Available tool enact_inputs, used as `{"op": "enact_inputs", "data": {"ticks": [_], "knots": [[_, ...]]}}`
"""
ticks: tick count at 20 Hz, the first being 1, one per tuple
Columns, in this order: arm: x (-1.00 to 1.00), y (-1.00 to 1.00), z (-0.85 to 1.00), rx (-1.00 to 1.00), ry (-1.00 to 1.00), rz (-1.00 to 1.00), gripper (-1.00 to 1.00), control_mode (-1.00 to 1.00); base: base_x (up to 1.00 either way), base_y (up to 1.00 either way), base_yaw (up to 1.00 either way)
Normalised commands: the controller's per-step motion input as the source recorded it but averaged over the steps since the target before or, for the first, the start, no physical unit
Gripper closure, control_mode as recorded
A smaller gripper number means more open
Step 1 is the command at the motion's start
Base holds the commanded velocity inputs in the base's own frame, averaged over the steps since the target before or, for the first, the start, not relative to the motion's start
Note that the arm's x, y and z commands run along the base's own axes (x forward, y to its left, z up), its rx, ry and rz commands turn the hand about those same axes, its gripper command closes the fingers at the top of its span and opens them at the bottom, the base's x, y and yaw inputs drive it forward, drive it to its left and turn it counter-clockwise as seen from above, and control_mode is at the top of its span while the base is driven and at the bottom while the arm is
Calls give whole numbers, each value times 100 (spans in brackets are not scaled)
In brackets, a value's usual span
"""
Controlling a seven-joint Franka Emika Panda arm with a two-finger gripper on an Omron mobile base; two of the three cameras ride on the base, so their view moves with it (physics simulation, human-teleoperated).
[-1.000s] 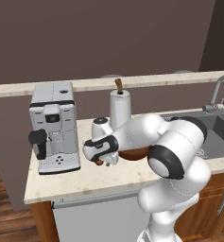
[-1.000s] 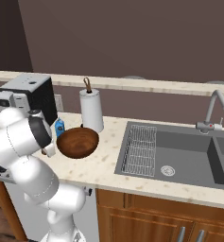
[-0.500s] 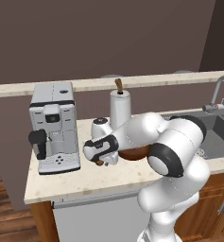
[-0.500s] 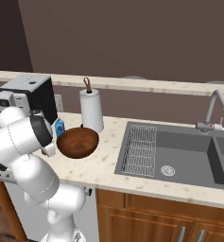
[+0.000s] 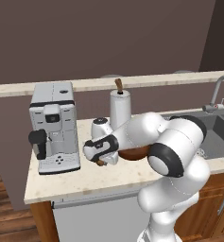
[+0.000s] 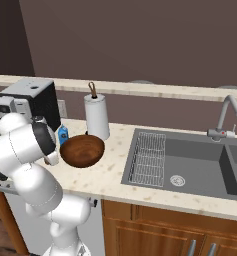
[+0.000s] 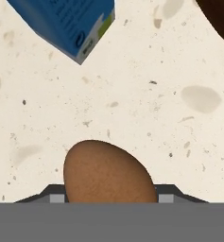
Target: Gather the eggs and milk located in the vicinity of the sink area and place them right next to the bowl.
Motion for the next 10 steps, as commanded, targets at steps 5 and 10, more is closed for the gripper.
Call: {"op": "enact_inputs", "data": {"ticks": [5,10], "knots": [[0,-3,0,-7,-5,0,100,-100,0,0,0],[0,-12,0,-6,-4,-9,100,-100,0,0,0]]}}
